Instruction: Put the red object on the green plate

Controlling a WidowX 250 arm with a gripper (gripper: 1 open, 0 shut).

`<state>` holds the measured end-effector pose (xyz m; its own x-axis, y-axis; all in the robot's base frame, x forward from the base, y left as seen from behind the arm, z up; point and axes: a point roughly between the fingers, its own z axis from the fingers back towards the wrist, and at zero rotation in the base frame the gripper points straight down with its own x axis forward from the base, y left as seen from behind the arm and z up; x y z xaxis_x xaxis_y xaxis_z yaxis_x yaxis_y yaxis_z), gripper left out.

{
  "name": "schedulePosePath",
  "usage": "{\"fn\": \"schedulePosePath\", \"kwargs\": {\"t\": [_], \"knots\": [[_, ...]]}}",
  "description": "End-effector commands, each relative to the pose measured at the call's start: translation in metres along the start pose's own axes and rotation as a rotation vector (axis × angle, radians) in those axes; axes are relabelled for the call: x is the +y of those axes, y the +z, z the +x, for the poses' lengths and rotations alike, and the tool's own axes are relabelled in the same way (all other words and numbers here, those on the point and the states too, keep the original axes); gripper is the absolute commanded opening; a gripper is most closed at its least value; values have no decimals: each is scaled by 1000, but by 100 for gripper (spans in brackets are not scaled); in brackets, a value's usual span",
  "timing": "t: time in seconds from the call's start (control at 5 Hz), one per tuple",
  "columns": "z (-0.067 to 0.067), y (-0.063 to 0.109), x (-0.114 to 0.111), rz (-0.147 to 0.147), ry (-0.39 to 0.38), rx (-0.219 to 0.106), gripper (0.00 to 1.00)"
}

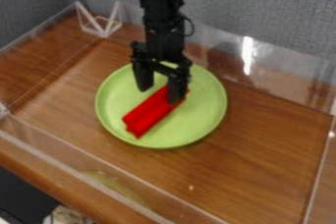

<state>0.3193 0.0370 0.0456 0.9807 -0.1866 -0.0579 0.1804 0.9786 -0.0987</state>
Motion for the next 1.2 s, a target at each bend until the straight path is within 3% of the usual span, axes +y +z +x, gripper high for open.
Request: {"fn": "schedulePosePath", "kwargs": {"t": [0.0,0.2,0.4,0.6,0.8,1.0], "knots": [[0,12,19,40,98,-52,100],[1,12,19,44,116,-45,100],[1,11,18,45,135,-42,0],[1,16,16,45,148,-45,0],[1,25,14,47,157,-39,100],[-4,42,2,53,180,-54,100]]}}
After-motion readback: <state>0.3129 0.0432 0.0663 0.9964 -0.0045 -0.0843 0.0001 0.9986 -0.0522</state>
